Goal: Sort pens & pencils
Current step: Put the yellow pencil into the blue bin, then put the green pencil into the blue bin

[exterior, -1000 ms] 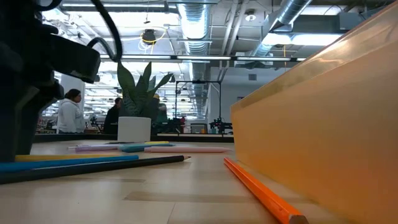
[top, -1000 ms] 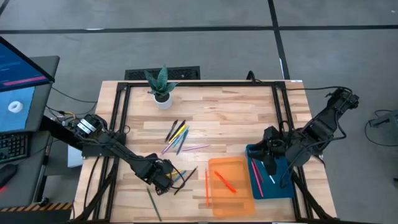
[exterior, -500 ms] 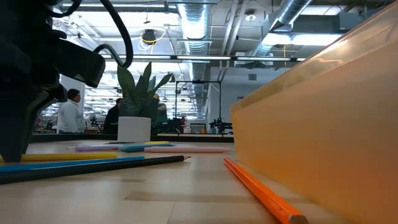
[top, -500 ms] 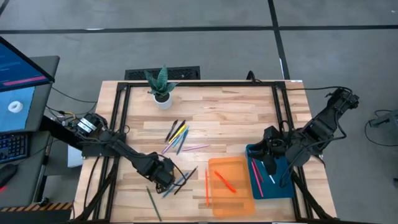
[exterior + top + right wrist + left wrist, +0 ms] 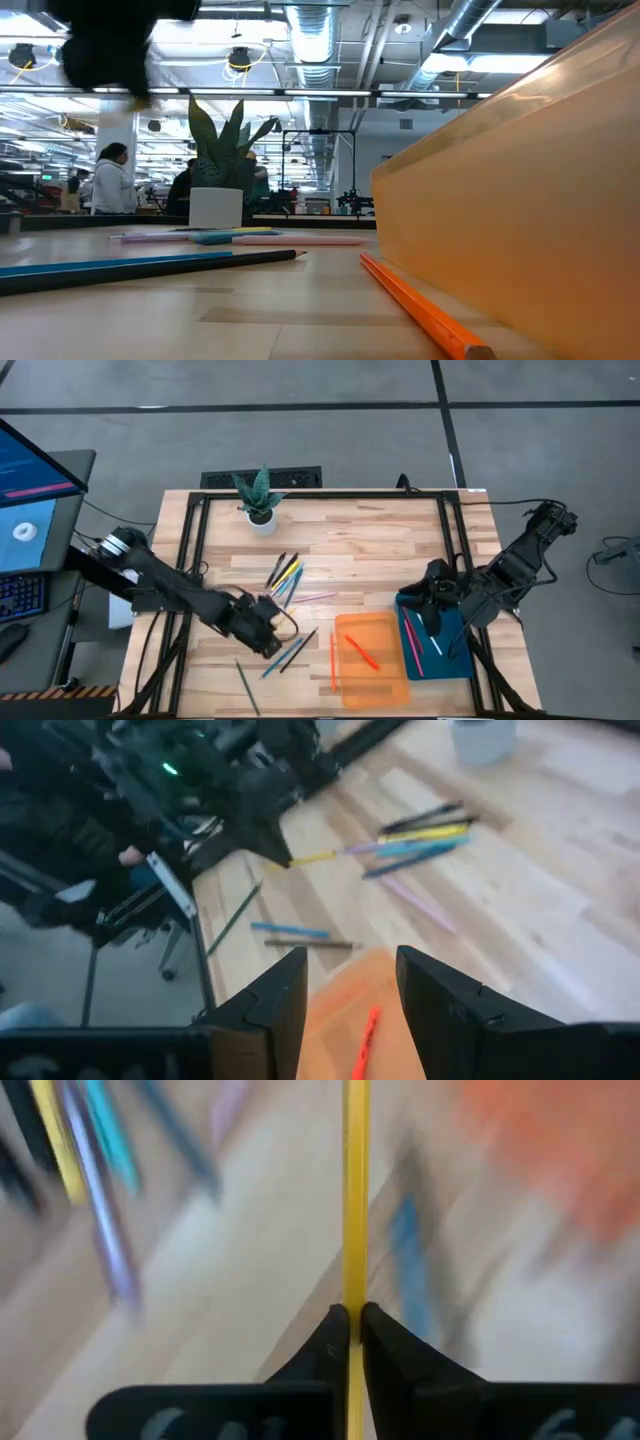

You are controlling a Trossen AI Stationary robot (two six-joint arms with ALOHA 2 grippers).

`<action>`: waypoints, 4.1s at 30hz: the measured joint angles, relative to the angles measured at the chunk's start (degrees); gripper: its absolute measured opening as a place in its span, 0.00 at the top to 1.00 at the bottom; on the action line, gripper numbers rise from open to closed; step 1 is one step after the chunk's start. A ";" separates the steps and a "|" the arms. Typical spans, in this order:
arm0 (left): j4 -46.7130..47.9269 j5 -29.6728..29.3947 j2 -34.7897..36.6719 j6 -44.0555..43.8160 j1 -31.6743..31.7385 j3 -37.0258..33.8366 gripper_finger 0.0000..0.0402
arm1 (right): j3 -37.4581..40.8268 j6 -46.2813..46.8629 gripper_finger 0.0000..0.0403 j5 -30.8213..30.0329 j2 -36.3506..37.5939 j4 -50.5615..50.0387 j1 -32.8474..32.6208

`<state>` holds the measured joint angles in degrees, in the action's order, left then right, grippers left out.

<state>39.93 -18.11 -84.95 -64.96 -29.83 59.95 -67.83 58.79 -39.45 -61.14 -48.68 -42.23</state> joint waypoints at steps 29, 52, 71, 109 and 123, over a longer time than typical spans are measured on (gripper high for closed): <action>-50.40 -24.37 12.52 39.44 2.92 0.21 0.99 | 0.00 -34.87 0.38 26.04 -16.22 52.60 29.42; -49.80 -23.98 12.52 38.96 3.59 0.21 1.00 | -15.61 -39.98 0.77 35.18 -28.64 45.68 32.49; -35.12 -24.15 12.57 26.34 3.57 0.25 1.00 | -15.60 -25.91 0.94 13.58 -7.90 -2.84 28.66; -9.64 -10.51 12.57 1.85 3.52 0.16 1.00 | 22.27 59.83 0.84 29.18 -15.94 -13.66 -10.25; -6.28 0.75 12.57 -1.55 1.29 0.16 0.94 | 24.10 53.19 0.68 29.13 -14.59 -10.97 -8.74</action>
<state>33.65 -17.35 -72.38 -66.50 -28.54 60.12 -43.73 111.99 -10.31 -75.73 -59.65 -50.97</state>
